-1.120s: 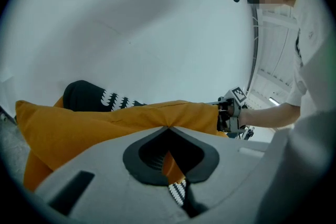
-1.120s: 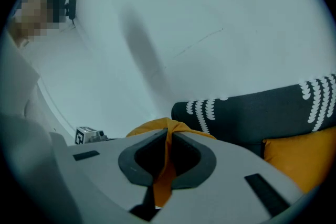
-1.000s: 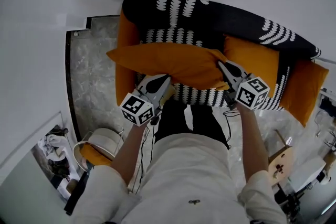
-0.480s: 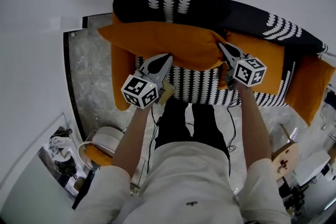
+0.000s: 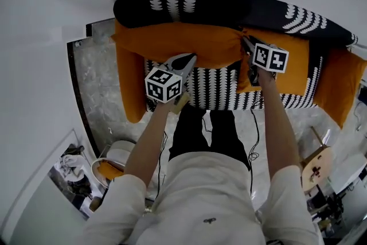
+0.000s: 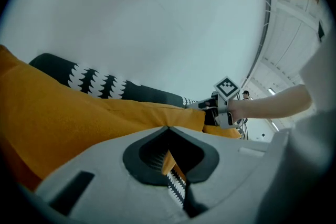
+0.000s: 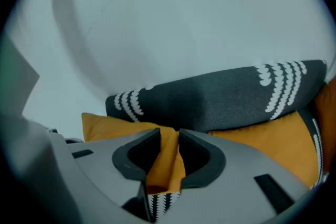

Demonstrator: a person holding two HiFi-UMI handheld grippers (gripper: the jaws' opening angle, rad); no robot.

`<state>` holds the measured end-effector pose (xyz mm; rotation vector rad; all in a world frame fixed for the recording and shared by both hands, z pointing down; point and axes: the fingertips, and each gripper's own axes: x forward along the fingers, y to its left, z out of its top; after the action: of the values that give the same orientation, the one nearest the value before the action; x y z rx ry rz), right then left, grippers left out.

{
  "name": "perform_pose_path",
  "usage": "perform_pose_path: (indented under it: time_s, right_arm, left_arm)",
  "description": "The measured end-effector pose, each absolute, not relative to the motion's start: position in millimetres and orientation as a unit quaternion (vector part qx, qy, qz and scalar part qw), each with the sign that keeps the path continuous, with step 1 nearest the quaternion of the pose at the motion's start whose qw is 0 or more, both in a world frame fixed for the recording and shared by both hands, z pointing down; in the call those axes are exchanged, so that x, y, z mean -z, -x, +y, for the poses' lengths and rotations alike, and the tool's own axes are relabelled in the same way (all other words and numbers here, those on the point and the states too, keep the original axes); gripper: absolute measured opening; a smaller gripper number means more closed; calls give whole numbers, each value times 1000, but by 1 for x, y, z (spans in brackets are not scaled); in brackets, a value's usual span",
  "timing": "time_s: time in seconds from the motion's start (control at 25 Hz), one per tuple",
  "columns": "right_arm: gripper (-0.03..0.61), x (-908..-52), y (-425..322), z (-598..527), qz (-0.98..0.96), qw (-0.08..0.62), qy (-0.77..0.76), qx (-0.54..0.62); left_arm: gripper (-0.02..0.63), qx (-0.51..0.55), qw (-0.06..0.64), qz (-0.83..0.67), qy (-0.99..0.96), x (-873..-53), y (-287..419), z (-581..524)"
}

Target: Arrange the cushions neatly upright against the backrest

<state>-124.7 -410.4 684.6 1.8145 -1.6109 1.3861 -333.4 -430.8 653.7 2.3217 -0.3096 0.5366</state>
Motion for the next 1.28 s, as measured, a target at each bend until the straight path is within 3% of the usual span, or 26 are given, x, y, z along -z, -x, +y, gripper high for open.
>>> perform_pose_path:
  time_s: [0.16, 0.48, 0.8, 1.28]
  right_arm:
    - [78, -655, 100, -399, -555, 148, -667, -475]
    - [54, -587, 160, -362, -622, 125, -649, -421]
    - [54, -580, 220, -324, -630, 106, -638, -431]
    - [25, -541, 273, -315, -694, 108, -590, -397]
  left_arm:
    - [9, -224, 359, -106, -900, -661, 319, -425]
    - [9, -156, 395, -190, -885, -642, 318, -484]
    - [9, -179, 344, -161, -908, -610, 310, -485]
    - [9, -159, 293, -158, -929, -540, 359, -423]
